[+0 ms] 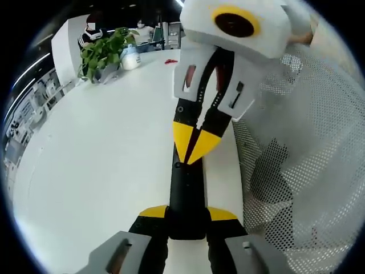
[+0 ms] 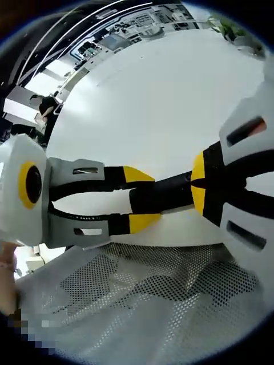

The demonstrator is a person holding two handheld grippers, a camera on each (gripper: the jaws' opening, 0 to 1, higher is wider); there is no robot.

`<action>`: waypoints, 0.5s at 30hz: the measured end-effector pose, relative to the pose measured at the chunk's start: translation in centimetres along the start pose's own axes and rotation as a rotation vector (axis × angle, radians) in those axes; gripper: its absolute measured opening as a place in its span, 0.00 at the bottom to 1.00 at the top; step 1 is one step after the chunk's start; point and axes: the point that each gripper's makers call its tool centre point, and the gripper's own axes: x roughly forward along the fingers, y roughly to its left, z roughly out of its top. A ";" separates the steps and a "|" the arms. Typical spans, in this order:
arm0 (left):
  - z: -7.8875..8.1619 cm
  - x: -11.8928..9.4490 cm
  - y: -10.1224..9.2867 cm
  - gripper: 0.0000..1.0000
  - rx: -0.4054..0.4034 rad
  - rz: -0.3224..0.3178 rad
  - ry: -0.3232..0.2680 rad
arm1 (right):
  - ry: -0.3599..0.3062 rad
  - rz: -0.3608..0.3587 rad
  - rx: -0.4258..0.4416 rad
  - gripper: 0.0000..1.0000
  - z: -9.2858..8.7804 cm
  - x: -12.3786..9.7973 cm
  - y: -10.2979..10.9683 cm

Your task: Press the specified remote control buttons in sequence, fully releasing each button before pressing the next.

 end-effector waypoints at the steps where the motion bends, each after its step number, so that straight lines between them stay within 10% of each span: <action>1: 0.0 0.0 0.0 0.25 0.001 -0.001 0.000 | 0.006 0.006 -0.016 0.00 0.0 0.0 0.0; 15: 0.0 -0.1 0.0 0.25 -0.009 -0.009 -0.004 | 0.109 0.067 -0.489 0.00 0.2 0.2 0.7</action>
